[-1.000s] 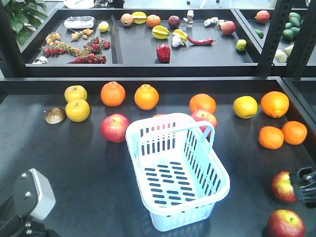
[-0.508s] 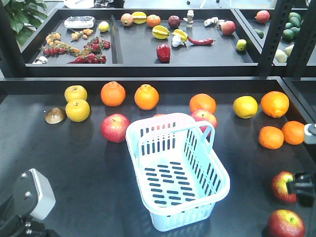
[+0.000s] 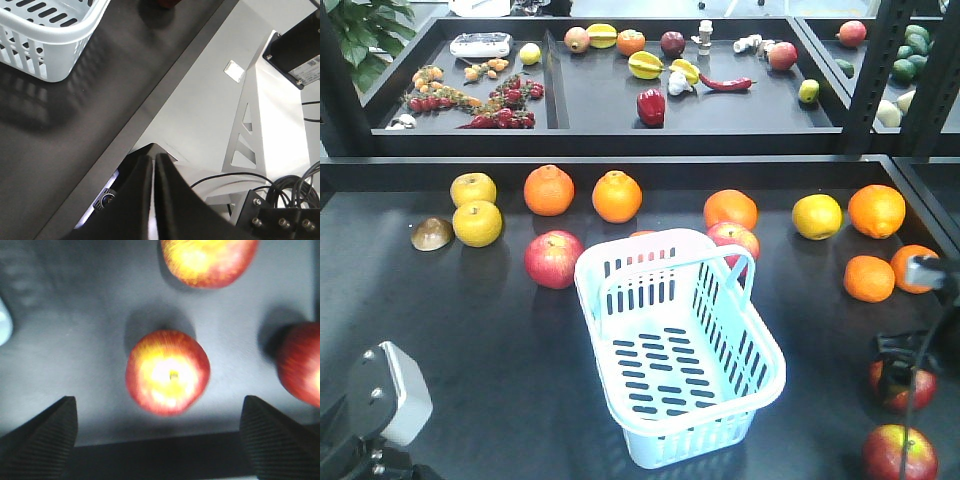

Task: Pick three apples into basket with both arms
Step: 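Reach the right gripper to the red apple nearest the robot and grasp it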

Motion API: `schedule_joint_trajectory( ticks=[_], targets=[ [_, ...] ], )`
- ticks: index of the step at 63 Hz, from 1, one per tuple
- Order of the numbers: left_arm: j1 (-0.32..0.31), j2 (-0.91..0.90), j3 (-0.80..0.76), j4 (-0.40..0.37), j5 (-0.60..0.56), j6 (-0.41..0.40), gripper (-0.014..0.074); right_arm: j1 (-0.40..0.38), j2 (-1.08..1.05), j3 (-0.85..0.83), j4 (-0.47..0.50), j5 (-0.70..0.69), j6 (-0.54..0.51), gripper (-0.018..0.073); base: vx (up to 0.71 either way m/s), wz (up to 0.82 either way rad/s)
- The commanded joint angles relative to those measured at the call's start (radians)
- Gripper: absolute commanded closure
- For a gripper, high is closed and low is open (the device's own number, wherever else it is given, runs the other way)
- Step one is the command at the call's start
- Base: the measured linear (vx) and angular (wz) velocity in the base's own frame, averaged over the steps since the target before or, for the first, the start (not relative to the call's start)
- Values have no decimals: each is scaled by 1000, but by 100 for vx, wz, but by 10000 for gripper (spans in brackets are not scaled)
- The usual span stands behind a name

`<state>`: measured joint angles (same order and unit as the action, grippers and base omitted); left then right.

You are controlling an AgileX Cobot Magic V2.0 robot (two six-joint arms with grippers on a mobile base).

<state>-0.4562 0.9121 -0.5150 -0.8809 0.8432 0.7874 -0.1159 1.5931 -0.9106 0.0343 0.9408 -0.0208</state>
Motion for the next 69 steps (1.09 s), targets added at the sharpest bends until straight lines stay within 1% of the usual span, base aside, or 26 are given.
schedule_joint_trajectory(
  ticks=[1,20,33,46,61,69],
  targets=[
    [-4,-12,-24,-47,-19,-11,603,-6,24,-27,0,-32,-10,-58,0,0],
    [-4,-12,-24,-47,-16,-11,603,-6,162,-27,-7,-68,-2,-52,0,0],
    [-4,-12,-24,-48,-16,-11,603,-6,218,-27,-10,-86,1,-47,0,0],
    [-4,-12,-24,-48,-16,-11,603,-6,275,-27,-44,-96,6,-39,0,0],
    [-4,-12,-24,-48,-16,-11,603,-6,340,-27,-43,-100,-1,-30,0,0],
    [-4,-12,-24,-48,-16,-11,603,-6,333,-27,-34,-99,-21,5,0,0]
  ],
)
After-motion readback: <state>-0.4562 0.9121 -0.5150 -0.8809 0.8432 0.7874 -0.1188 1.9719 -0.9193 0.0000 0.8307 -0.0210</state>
